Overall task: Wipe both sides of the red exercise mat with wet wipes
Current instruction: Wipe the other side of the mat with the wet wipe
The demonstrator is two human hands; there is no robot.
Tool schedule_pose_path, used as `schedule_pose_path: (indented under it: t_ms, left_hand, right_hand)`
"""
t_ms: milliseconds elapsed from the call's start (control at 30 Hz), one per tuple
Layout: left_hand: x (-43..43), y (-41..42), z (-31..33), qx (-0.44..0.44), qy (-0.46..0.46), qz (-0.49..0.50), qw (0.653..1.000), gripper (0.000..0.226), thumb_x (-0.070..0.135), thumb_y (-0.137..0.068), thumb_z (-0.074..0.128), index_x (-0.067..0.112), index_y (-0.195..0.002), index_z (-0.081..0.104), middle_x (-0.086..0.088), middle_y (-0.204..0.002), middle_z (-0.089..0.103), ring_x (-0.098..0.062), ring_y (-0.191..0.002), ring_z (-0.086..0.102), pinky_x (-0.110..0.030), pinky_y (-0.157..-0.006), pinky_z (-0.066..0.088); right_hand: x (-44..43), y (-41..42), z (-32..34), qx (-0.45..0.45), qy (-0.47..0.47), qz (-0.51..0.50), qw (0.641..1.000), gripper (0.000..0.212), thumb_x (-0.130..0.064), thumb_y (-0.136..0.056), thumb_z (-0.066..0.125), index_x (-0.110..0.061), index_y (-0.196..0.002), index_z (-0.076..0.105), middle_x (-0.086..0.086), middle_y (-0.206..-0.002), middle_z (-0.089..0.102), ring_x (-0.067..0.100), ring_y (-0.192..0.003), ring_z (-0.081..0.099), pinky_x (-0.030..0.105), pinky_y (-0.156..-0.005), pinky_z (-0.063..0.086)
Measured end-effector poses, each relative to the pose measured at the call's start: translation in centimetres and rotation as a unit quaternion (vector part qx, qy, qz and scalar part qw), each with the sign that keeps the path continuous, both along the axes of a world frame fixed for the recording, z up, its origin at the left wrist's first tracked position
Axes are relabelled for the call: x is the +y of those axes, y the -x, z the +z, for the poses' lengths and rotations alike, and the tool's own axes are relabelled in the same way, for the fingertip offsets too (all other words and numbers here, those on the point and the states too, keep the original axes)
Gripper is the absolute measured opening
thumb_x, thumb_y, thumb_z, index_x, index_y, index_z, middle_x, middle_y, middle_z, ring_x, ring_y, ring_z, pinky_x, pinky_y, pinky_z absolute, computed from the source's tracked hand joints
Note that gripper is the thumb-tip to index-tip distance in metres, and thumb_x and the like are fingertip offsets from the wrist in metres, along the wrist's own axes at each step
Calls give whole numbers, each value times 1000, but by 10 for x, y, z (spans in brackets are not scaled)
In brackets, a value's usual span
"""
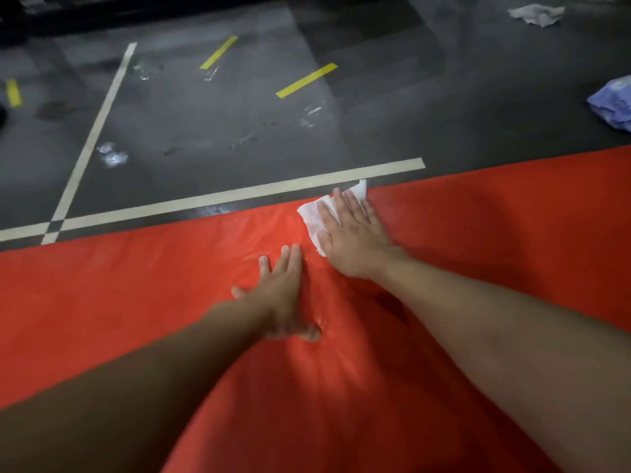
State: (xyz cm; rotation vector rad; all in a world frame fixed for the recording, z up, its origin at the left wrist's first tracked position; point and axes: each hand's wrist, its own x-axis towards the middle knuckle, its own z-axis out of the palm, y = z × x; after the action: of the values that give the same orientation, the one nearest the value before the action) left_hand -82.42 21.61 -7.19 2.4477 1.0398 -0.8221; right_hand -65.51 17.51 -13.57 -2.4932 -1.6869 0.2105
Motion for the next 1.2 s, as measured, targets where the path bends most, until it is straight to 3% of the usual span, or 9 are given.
schedule_pose_path:
  t_ms: [100,367,533,700,833,933,1033,1133,1200]
  left_hand:
    - [30,29,2,51,-29,9,998,148,52,-59,87,41,-144,-33,9,-154,-38,-34,-146,-24,-81,-101,15]
    - [32,40,-2,35,3,61,997,146,38,-58,91,53,-143,-26,17,-150,-43,-33,-144,-29,-83,-97,15]
    - [35,44,-7,18,3,56,998,145,40,-58,91,53,-141,-28,19,-148,-45,-32,-143,-31,-83,-96,12]
    - [41,51,-14,-13,8,43,999,143,44,-60,89,52,-143,-26,20,-148,-44,-30,-143,-32,-83,-97,10]
    - [41,53,-15,-35,15,41,998,140,44,-62,88,50,-144,-26,19,-149,-44,-30,-142,-34,-84,-97,7]
    - [40,52,-11,-33,16,45,998,140,45,-63,87,48,-144,-27,17,-150,-43,-31,-143,-33,-84,-97,9]
    - [39,53,-12,-29,13,44,999,140,46,-63,87,49,-143,-28,16,-150,-44,-31,-142,-34,-84,-97,10]
    - [41,52,-16,-26,11,42,999,142,47,-61,88,51,-142,-29,17,-148,-45,-32,-141,-36,-85,-96,8]
    - [42,52,-17,-26,12,42,999,142,48,-61,88,51,-142,-29,17,-148,-45,-32,-141,-36,-85,-95,7]
  right_hand:
    - [-1,-4,0,-11,10,-21,1000,62,-43,-102,19,-21,-159,7,10,-166,-4,24,-153,-8,43,-121,-10]
    - [-1,-10,0,13,20,-7,1000,62,-45,-102,19,-22,-158,7,8,-166,-4,22,-153,-8,42,-120,-10]
    - [23,13,9,5,13,-184,983,67,-42,-99,31,-15,-157,13,15,-165,6,28,-153,0,48,-122,-4]
    - [24,31,-1,-10,21,16,1000,65,-48,-101,21,-20,-158,8,11,-166,0,25,-153,-5,45,-120,-7]
    - [11,-4,9,-14,30,-200,979,64,-41,-101,23,-13,-158,10,13,-166,0,25,-153,-6,46,-122,-7]
    - [24,51,12,-12,24,-82,996,65,-41,-101,23,-13,-158,10,17,-165,0,30,-152,-4,48,-122,-8]
    - [10,55,12,-9,45,30,998,61,-43,-103,17,-22,-159,4,8,-166,-6,21,-153,-9,45,-122,-8]
    - [9,31,16,-16,54,-121,991,61,-42,-103,16,-20,-159,5,9,-166,-5,21,-153,-9,45,-122,-8]
    - [18,52,14,-11,34,-151,988,62,-41,-102,20,-17,-159,8,13,-166,-2,26,-153,-7,46,-122,-8]
